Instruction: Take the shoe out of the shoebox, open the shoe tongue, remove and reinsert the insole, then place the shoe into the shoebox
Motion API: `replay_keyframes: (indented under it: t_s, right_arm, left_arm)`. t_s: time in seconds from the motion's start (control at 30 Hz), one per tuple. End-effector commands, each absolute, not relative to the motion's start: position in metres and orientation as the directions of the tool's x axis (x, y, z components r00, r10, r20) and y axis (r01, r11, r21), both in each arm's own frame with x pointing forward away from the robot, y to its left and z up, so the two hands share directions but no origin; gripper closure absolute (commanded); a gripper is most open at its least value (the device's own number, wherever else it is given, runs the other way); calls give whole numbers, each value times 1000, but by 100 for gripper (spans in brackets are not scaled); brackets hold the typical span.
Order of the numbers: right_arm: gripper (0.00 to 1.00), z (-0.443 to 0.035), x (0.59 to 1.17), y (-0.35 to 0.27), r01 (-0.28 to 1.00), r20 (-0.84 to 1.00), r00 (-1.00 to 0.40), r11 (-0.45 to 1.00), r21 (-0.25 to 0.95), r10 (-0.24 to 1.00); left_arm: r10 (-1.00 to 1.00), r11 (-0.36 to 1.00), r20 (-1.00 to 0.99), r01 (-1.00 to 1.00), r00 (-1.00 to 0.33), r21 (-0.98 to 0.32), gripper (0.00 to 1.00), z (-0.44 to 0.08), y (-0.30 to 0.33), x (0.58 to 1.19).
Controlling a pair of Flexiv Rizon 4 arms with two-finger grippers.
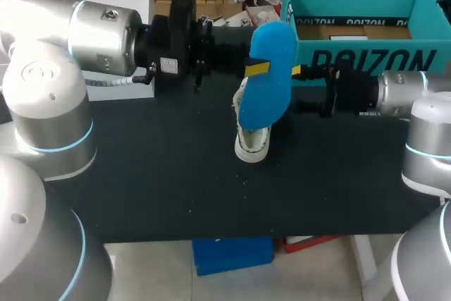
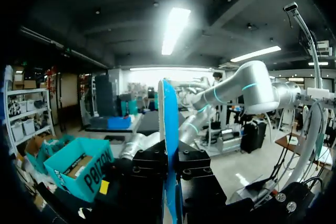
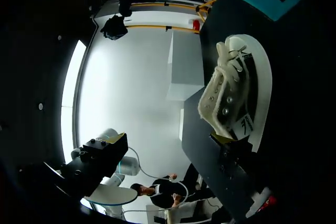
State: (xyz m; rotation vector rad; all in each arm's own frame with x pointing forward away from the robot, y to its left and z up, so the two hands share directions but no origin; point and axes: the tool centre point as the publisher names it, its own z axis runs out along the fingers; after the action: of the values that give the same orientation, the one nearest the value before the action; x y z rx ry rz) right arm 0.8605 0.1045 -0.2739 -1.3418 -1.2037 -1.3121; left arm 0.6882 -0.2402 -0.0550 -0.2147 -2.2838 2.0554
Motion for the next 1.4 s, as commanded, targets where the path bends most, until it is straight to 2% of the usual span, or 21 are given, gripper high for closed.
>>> replay_keyframes:
  t_s: [0.03, 0.7, 0.83, 0.9, 0.93, 1.07, 1.4]
  right_arm:
    - [0, -274, 861, 106, 989, 998, -28, -144, 36, 60]
    - [0, -274, 861, 106, 989, 998, -28, -144, 36, 60]
    - [0, -274, 861, 106, 989, 998, -28, -144, 36, 60]
    - [0, -274, 861, 106, 989, 998, -28, -144, 36, 60]
    - [0, -274, 861, 106, 989, 998, -28, -144, 36, 60]
    - [0, -274, 861, 106, 989, 998, -28, -144, 36, 60]
    - [0, -274, 861, 106, 989, 998, -28, -144, 36, 60]
  left_arm:
    - [164, 353, -548, 568, -820, -744, 100, -66, -246, 685]
    - [164, 353, -548, 568, -820, -744, 100, -66, -246, 685]
    - [151, 364, -647, 650, -748, -667, 100, -73, -243, 668]
    - [172, 362, -722, 724, -670, -586, 100, -76, -240, 657]
    - [147, 345, -719, 717, -679, -606, 100, -80, -238, 653]
    - [148, 292, -801, 799, -580, -525, 100, -94, -232, 644]
    - [184, 212, -875, 887, -448, -410, 100, -131, -219, 639]
